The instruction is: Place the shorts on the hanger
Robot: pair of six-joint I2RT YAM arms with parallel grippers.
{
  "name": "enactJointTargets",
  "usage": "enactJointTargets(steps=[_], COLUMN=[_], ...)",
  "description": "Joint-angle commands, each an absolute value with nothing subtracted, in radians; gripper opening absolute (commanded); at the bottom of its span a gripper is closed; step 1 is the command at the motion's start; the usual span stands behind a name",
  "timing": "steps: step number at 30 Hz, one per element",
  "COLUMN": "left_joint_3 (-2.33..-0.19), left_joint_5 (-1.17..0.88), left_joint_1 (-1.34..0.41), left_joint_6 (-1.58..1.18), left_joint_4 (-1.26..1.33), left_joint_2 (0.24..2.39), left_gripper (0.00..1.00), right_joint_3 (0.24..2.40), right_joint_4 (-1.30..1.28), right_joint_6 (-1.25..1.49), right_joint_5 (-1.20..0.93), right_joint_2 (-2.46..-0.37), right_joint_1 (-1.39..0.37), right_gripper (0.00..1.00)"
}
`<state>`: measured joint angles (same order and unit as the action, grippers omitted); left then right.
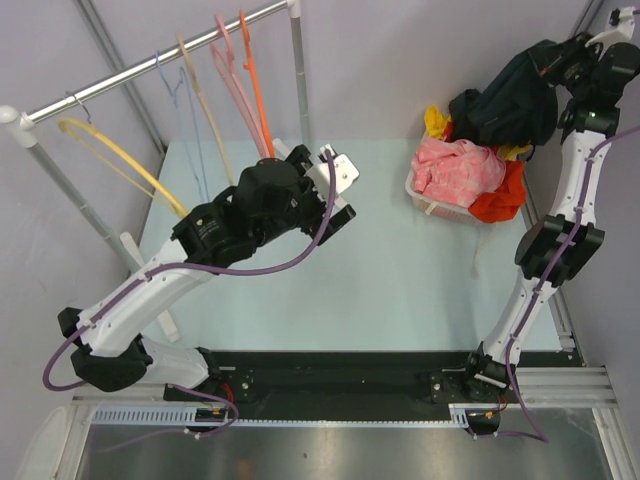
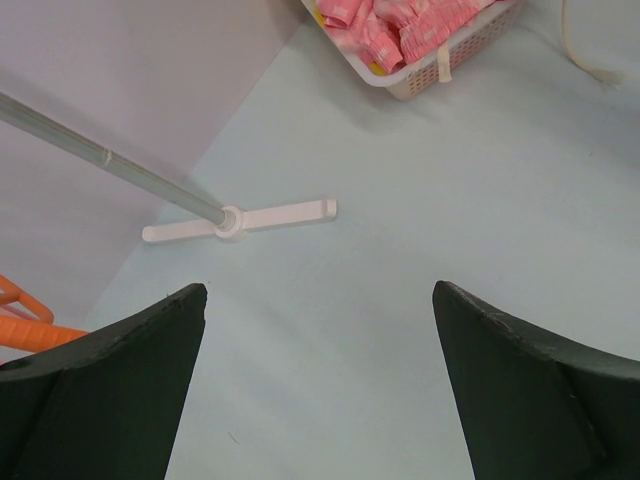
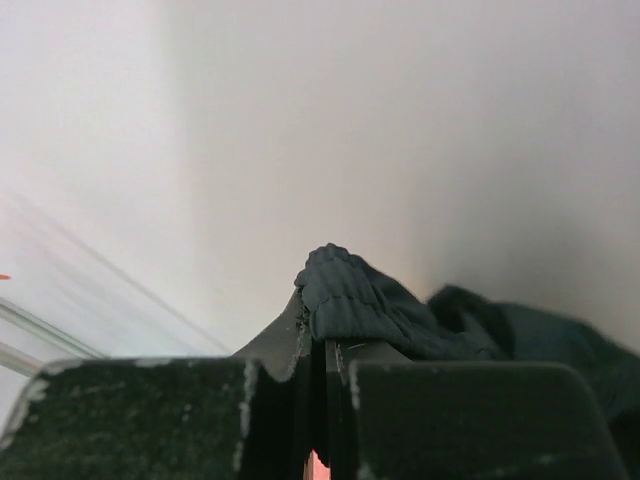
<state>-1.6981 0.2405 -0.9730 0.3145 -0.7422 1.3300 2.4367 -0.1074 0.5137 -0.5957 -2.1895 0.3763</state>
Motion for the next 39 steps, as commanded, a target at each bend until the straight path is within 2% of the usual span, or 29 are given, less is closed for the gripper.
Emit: enactJointTargets(steps=[1, 19, 24, 27, 30, 31, 36, 39], left_joint_3=[-1.769, -1.985, -1.977, -1.954, -1.913, -1.905, -1.778, -1.642], left_joint_5=[0.279, 0.209, 0.059, -0.044, -0.116, -0.142, -0.296, -0.298], left_joint_1=[-0.977, -0.974, -0.976, -0.976, -0.98, -0.982, -0.999, -1.023], left_joint_6=[0.25, 0.221, 0.255, 0.284, 0.307, 0.317, 0.377, 0.396], left_joint_4=[-0.703, -0.739, -0.733, -0.761, -0.82, -0.845, -0.956, -0.933], left_joint_2=[1.327, 1.327, 1.284, 1.258, 1.244, 1.244, 1.212, 1.18], left_gripper=[1.0, 0.99, 1.0, 1.0, 1.0, 1.0, 1.0, 1.0], right_joint_3=[2.549, 2.53, 2.45, 2.335, 2.139, 2.006, 1.621, 1.448], right_joint_4=[0.032, 0.189, 0.196, 0.177, 0.135, 0.118, -0.036, -0.206], right_joint_6=[0.578, 0.555, 0.563, 0.566, 0.536, 0.516, 0.307, 0.195], right_joint_5=[-0.594, -0.529, -0.574, -0.633, -0.722, -0.747, -0.753, -0.698], right_joint_2=[-2.102, -1.72, -1.597, -1.508, -1.395, -1.363, -1.169, -1.086], right_joint_1=[0.37, 0.345, 0.321, 0.293, 0.244, 0.227, 0.092, -0.039], right_gripper=[0.0, 0.0, 0.0, 0.0, 0.0, 0.0, 0.0, 0.0])
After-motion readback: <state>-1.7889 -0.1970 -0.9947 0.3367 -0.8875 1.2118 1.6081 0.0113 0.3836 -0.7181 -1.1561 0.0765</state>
